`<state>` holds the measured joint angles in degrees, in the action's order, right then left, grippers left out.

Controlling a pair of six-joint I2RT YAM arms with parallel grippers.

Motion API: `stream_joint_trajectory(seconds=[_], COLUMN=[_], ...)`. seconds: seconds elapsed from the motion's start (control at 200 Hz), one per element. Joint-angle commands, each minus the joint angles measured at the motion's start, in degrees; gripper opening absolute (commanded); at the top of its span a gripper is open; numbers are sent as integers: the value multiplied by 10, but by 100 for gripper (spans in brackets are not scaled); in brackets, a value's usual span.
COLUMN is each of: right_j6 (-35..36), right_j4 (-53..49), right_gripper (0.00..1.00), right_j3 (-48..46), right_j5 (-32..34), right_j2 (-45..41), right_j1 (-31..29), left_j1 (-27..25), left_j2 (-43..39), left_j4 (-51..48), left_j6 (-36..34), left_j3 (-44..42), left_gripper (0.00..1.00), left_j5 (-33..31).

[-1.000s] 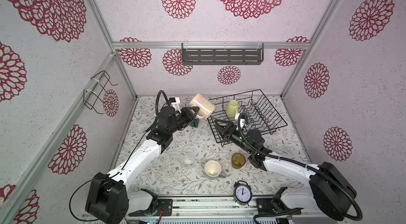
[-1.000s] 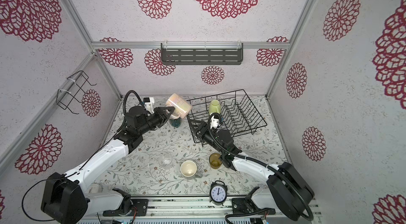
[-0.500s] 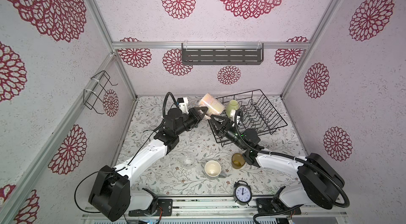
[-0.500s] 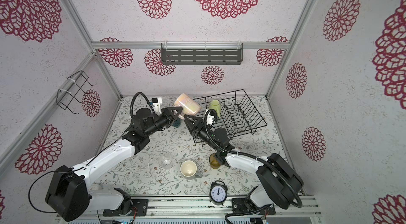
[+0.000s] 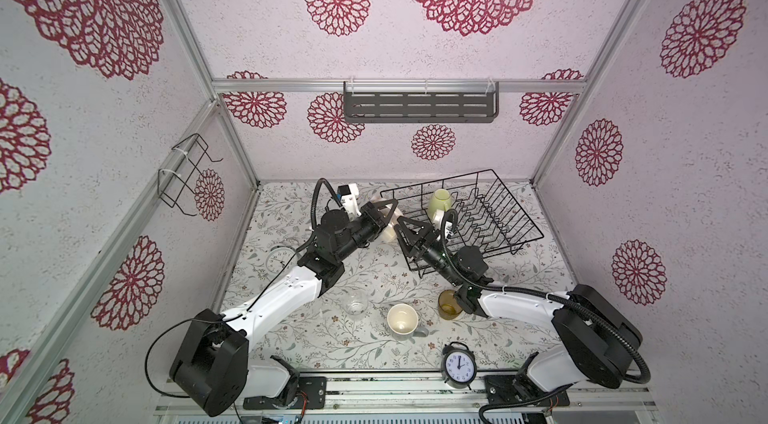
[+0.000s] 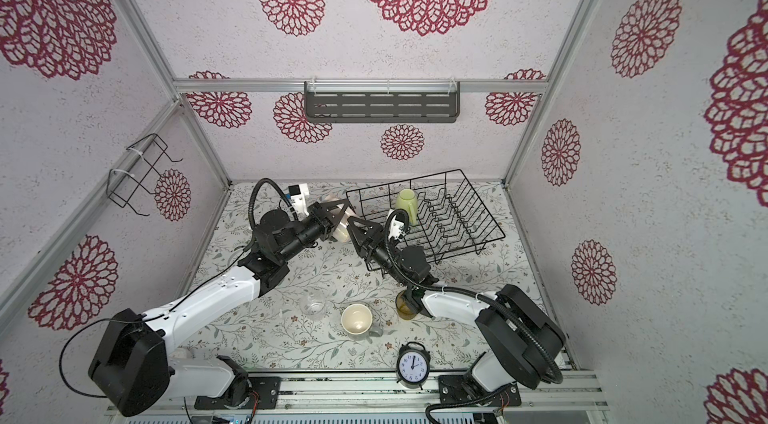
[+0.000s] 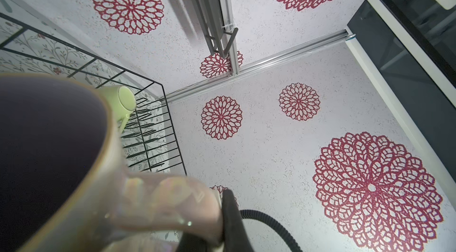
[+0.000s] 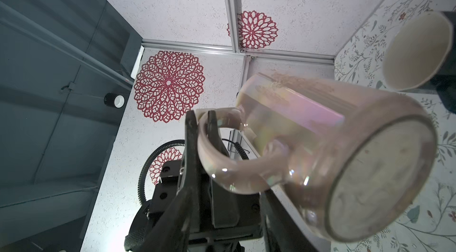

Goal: Load the cups into the dish rack
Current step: 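Grasp the pink mug's handle with the right gripper beside the left gripper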

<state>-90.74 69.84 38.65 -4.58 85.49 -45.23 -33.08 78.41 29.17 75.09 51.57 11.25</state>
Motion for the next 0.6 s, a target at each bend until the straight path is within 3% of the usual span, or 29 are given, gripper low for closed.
stream_joint_trajectory(seconds=[0.0,0.355,0.481,0.596], right_j6=[-14,96,191,349], right_j4=[65,-27,-173,-330], right_gripper=[48,51,55,59], right_j3=[-3,-90,-69,-21], right_j5=[39,61,49,38], right_j2=[-1,-118,-178,-206], right_j1=[8,9,10,10], left_j1=[-9,4,20,37], left_j2=[-4,16,23,21], left_j4=[62,28,32,21], left_j6=[1,-35,-26,-20], left_j3=[1,12,8,13], left_gripper=[0,0,0,0], left_j5=[-4,-5,3,28])
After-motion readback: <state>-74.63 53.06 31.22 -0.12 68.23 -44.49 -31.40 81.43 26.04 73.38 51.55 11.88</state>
